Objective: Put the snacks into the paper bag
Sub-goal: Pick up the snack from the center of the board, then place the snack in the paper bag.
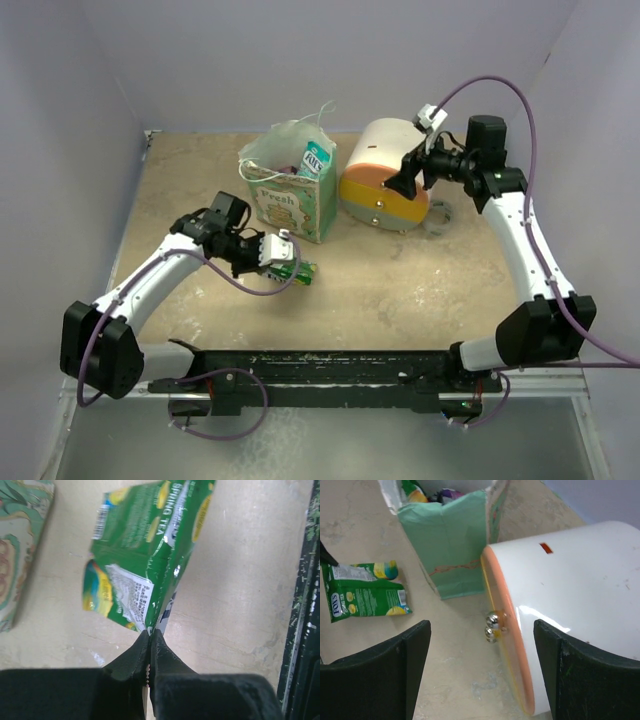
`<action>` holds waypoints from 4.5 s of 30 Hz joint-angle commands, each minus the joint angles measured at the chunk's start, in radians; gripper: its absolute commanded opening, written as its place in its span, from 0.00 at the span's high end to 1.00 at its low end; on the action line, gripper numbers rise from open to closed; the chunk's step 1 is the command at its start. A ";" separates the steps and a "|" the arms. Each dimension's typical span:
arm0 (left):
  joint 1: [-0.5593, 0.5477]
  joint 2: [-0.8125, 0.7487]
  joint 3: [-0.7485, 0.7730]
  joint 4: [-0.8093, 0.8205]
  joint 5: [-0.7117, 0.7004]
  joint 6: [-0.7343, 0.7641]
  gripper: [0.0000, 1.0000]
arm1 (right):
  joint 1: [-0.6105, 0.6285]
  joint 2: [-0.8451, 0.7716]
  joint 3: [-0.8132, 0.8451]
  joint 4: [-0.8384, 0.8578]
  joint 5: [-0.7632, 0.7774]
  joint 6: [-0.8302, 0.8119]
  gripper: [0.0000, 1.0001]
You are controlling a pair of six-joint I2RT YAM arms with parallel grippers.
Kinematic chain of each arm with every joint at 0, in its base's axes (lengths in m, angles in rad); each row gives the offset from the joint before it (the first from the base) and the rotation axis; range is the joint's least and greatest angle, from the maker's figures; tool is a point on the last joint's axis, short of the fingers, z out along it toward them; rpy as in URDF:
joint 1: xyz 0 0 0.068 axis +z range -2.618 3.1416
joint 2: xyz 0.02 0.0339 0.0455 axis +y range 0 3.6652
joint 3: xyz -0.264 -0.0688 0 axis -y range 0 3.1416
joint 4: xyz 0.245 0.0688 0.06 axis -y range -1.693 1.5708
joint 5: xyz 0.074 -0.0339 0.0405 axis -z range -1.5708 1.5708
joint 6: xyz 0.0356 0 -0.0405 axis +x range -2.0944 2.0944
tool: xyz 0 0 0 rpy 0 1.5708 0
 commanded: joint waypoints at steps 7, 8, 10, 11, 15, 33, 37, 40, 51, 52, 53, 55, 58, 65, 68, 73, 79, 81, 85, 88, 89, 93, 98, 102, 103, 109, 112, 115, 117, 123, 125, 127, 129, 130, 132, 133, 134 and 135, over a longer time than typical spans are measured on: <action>-0.002 -0.070 0.261 -0.243 0.125 -0.088 1.00 | 0.214 0.027 0.156 -0.216 -0.156 -0.242 0.16; -0.003 -0.066 0.285 -0.251 0.131 -0.105 1.00 | 0.228 0.031 0.166 -0.226 -0.170 -0.246 0.16; 0.000 -0.049 0.347 -0.287 0.159 -0.130 1.00 | 0.266 0.035 0.184 -0.248 -0.192 -0.257 0.16; 0.002 -0.039 0.383 -0.305 0.171 -0.140 1.00 | 0.286 0.035 0.187 -0.256 -0.201 -0.263 0.16; 0.008 0.022 0.535 -0.365 0.205 -0.201 1.00 | 0.371 0.026 0.195 -0.265 -0.197 -0.269 0.16; 0.011 0.192 0.876 -0.326 0.274 -0.579 1.00 | 0.427 -0.036 0.111 -0.223 -0.242 -0.220 0.13; 0.010 0.181 0.852 -0.286 0.297 -0.628 1.00 | 0.427 -0.029 0.095 -0.139 -0.223 -0.143 0.19; 0.010 0.165 0.826 -0.245 0.309 -0.659 1.00 | 0.427 -0.010 0.104 -0.104 -0.237 -0.093 0.28; 0.010 0.147 0.779 -0.218 0.341 -0.675 1.00 | 0.426 0.029 0.115 -0.068 -0.241 -0.016 0.89; 0.010 0.144 0.773 -0.213 0.343 -0.674 1.00 | 0.426 0.031 0.115 -0.069 -0.240 -0.013 0.96; 0.009 0.142 0.767 -0.212 0.347 -0.673 1.00 | 0.426 0.032 0.116 -0.071 -0.239 -0.008 1.00; 0.009 0.130 0.754 -0.215 0.350 -0.651 1.00 | 0.425 0.035 0.131 -0.074 -0.231 0.005 1.00; 0.011 0.085 0.723 -0.209 0.371 -0.586 0.84 | 0.423 0.034 0.164 -0.083 -0.214 0.004 1.00; 0.063 -0.018 0.742 -0.257 0.354 -0.482 0.48 | 0.390 0.036 0.299 -0.106 -0.157 0.012 1.00; 0.136 -0.060 0.755 -0.257 0.340 -0.471 0.35 | 0.374 0.052 0.391 -0.114 -0.114 0.035 1.00; 0.251 -0.107 0.751 -0.215 0.302 -0.531 0.19 | 0.364 0.093 0.536 -0.094 0.026 0.094 1.00; 0.358 -0.148 0.711 -0.162 0.284 -0.593 0.09 | 0.364 0.157 0.679 -0.028 0.149 0.195 1.00; 0.375 -0.164 0.690 -0.133 0.259 -0.608 0.03 | 0.364 0.178 0.703 -0.001 0.176 0.226 1.00; 0.401 -0.173 0.668 -0.119 0.207 -0.625 0.01 | 0.364 0.236 0.768 0.039 0.197 0.261 1.00; 0.422 -0.178 0.645 -0.104 0.194 -0.643 0.01 | 0.364 0.291 0.827 0.054 0.191 0.275 1.00; 0.431 -0.182 0.642 -0.102 0.188 -0.645 0.01 | 0.364 0.313 0.851 0.054 0.181 0.278 1.00; 0.454 -0.211 0.596 -0.065 0.180 -0.662 0.01 | 0.364 0.384 0.901 0.070 0.121 0.280 1.00; 0.493 -0.263 0.527 -0.014 0.206 -0.686 0.01 | 0.366 0.455 0.936 0.069 0.016 0.244 1.00; 0.515 -0.293 0.485 0.004 0.237 -0.689 0.01 | 0.366 0.489 0.938 0.071 -0.078 0.194 1.00; 0.517 -0.299 0.475 0.011 0.246 -0.689 0.01 | 0.366 0.497 0.936 0.074 -0.097 0.187 1.00; 0.530 -0.304 0.461 0.012 0.285 -0.690 0.01 | 0.366 0.555 0.939 0.095 -0.161 0.190 1.00; 0.536 -0.304 0.462 0.006 0.289 -0.691 0.01 | 0.366 0.582 0.941 0.102 -0.177 0.191 1.00; 0.536 -0.312 0.448 0.018 0.289 -0.691 0.01 | 0.366 0.600 0.932 0.116 -0.176 0.189 1.00; 0.538 -0.315 0.448 0.012 0.291 -0.691 0.01 | 0.365 0.611 0.934 0.122 -0.167 0.190 1.00; 0.543 -0.316 0.434 0.022 0.300 -0.695 0.01 | 0.364 0.619 0.906 0.111 -0.106 0.181 1.00; 0.543 -0.321 0.424 0.036 0.302 -0.696 0.01 | 0.364 0.609 0.888 0.103 -0.079 0.175 1.00; 0.544 -0.320 0.417 0.042 0.302 -0.700 0.01 | 0.364 0.595 0.859 0.102 -0.058 0.172 1.00; 0.546 -0.321 0.416 0.039 0.303 -0.700 0.01 | 0.364 0.586 0.838 0.099 -0.045 0.172 1.00; 0.546 -0.323 0.412 0.043 0.303 -0.698 0.01 | 0.364 0.584 0.831 0.092 -0.041 0.169 1.00; 0.546 -0.326 0.403 0.049 0.304 -0.699 0.01 | 0.364 0.583 0.818 0.081 -0.030 0.169 1.00; 0.547 -0.328 0.404 0.046 0.305 -0.700 0.01 | 0.364 0.582 0.814 0.080 -0.027 0.170 1.00; 0.549 -0.331 0.406 0.044 0.305 -0.700 0.01 | 0.364 0.584 0.812 0.077 -0.020 0.169 1.00; 0.549 -0.337 0.403 0.044 0.304 -0.697 0.01 | 0.364 0.586 0.812 0.076 -0.017 0.169 1.00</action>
